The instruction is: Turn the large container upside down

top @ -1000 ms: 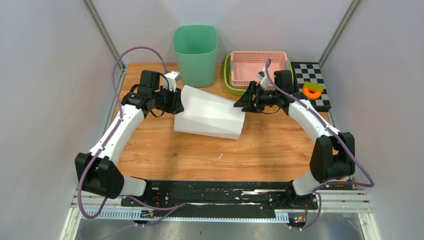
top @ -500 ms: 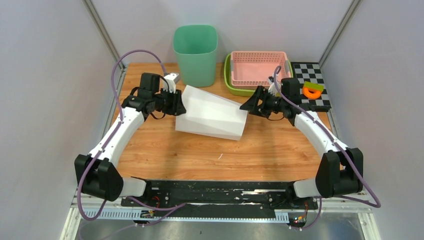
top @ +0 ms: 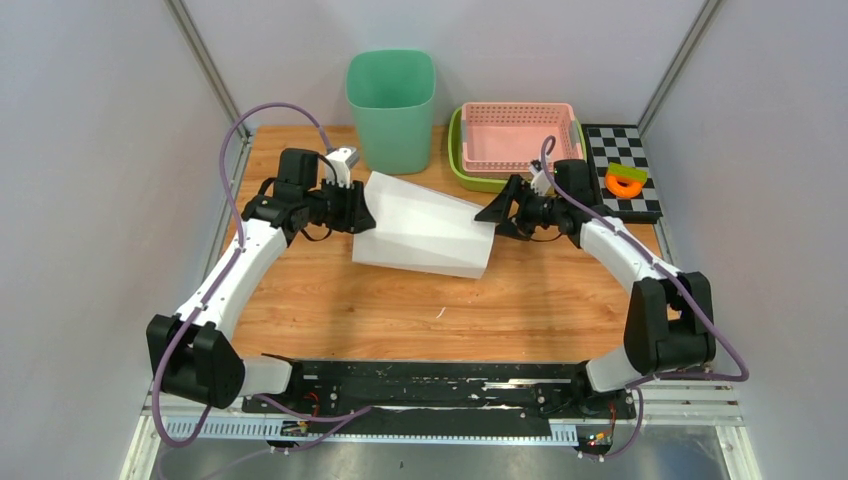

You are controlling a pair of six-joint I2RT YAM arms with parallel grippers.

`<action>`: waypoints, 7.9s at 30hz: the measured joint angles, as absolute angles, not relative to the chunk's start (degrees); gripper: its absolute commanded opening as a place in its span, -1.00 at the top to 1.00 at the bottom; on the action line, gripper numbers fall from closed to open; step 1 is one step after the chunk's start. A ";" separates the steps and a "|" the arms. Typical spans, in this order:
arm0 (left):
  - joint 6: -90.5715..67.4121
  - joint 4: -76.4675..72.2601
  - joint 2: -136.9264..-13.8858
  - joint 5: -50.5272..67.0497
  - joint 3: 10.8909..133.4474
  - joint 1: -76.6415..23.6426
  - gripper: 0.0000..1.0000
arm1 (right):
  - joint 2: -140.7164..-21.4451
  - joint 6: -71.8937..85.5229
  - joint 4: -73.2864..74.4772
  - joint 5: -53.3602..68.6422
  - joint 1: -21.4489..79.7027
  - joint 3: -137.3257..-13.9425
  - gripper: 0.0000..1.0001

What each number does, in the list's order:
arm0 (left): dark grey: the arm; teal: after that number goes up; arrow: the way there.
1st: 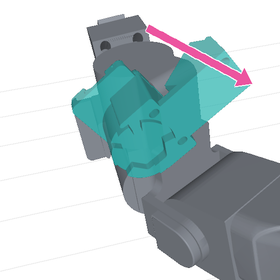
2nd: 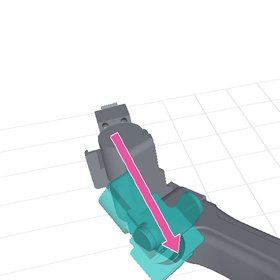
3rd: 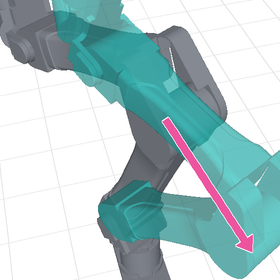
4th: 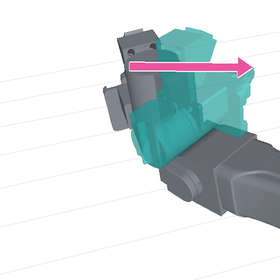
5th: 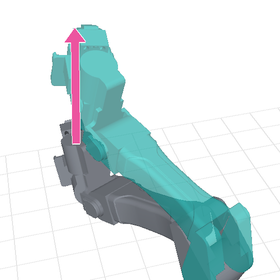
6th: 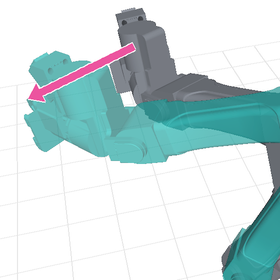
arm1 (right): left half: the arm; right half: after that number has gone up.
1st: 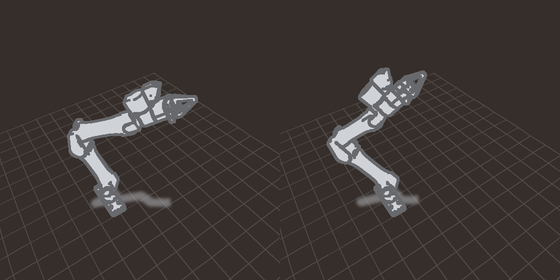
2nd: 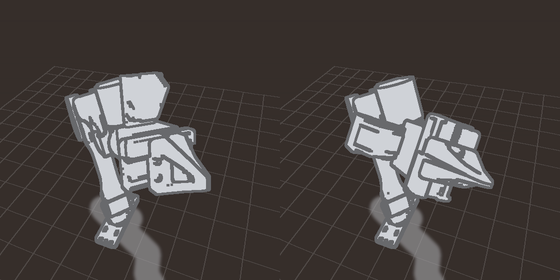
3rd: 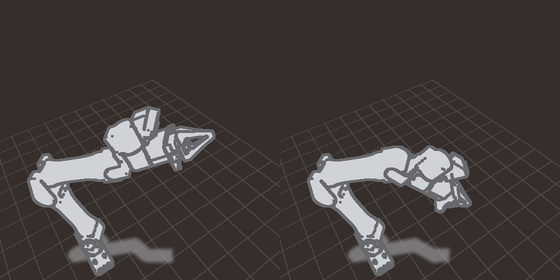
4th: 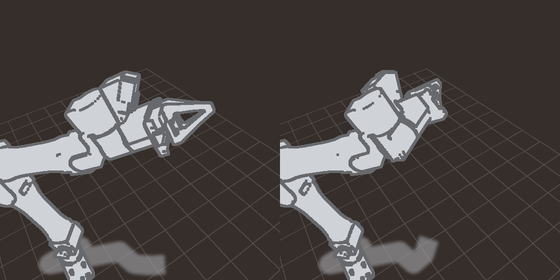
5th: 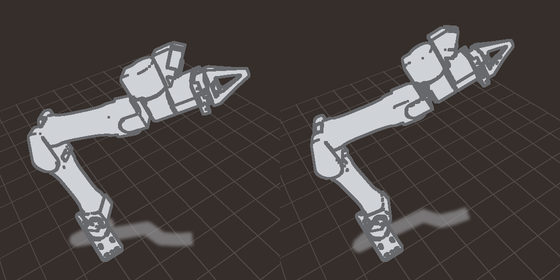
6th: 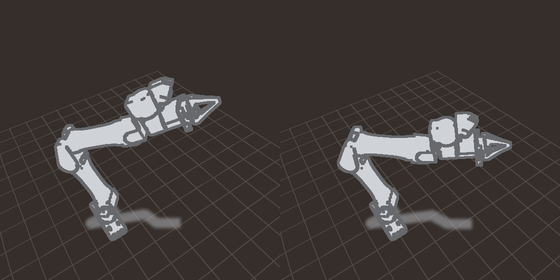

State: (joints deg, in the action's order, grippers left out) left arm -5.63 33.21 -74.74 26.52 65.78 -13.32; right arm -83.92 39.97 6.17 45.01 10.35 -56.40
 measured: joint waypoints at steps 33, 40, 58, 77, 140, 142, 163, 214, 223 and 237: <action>-5.56 35.00 -81.03 23.35 65.89 -13.63 -0.04 | -84.20 45.84 5.91 43.33 12.91 -66.43 -0.54; -5.65 36.18 -81.65 25.30 65.89 -13.58 -0.09 | -84.05 46.48 5.96 43.09 13.56 -68.75 -0.54; -3.20 37.71 -85.73 30.30 66.00 -12.91 -0.19 | -82.39 46.35 5.93 40.21 14.76 -72.82 -0.53; 1.98 41.76 -90.89 35.03 66.11 -12.99 -0.22 | -78.24 45.06 4.73 43.88 17.67 -75.90 -0.54; 9.91 43.62 -82.32 43.38 68.36 -15.44 -0.42 | -104.22 43.68 4.23 43.03 27.38 -100.99 -0.55; 9.91 43.57 -81.47 43.29 68.36 -15.31 -0.42 | -104.40 43.68 4.21 43.05 27.38 -101.21 -0.55; 8.75 42.13 -70.35 41.10 68.49 -15.07 -0.49 | -103.70 42.46 4.54 45.91 27.38 -101.84 -0.62; 12.27 20.62 -93.27 6.02 92.27 -19.07 -0.98 | -60.60 14.41 -0.71 67.35 10.07 -54.57 -1.00; 13.54 16.43 -93.93 -2.96 90.39 -19.64 -0.66 | -60.38 15.88 -3.49 68.03 10.07 -54.06 -1.00; 17.21 13.74 -89.89 -13.26 84.01 -19.86 -0.63 | -59.72 16.86 -4.71 68.64 10.07 -53.69 -1.00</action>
State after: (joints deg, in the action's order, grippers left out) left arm 17.21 13.74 -89.89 -13.26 84.01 -19.86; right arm -59.72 16.86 -4.71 68.64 10.07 -53.69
